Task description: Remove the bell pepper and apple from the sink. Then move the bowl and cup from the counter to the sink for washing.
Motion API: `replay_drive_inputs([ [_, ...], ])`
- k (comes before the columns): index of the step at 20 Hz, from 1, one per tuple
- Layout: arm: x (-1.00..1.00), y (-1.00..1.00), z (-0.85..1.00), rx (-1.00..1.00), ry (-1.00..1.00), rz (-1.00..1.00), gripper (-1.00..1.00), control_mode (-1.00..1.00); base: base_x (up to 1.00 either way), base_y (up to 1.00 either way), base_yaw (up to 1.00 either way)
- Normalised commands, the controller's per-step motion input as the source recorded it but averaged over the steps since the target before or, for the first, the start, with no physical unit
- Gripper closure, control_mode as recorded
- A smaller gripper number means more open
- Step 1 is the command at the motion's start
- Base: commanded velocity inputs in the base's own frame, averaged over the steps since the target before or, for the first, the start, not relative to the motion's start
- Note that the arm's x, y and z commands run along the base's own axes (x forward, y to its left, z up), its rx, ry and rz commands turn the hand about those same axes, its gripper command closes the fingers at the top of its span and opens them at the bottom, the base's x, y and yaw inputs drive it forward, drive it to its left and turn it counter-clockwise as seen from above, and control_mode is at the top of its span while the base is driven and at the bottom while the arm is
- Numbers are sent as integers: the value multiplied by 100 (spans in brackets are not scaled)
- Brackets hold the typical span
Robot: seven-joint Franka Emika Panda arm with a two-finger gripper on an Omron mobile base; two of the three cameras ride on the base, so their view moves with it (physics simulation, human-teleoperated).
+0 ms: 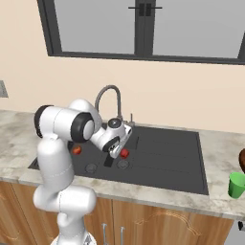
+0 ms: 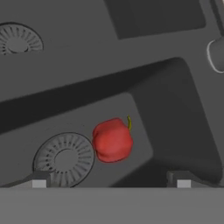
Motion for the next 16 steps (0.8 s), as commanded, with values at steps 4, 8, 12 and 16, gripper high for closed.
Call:
replay_drive_inputs([
  [4, 13, 0, -14, 0, 0, 0, -100, -100, 0, 0, 0],
  [8, 14, 0, -15, 0, 0, 0, -100, -100, 0, 0, 0],
  [12, 14, 0, -15, 0, 0, 0, -100, -100, 0, 0, 0],
  [16, 12, 0, -17, 0, 0, 0, -100, -100, 0, 0, 0],
])
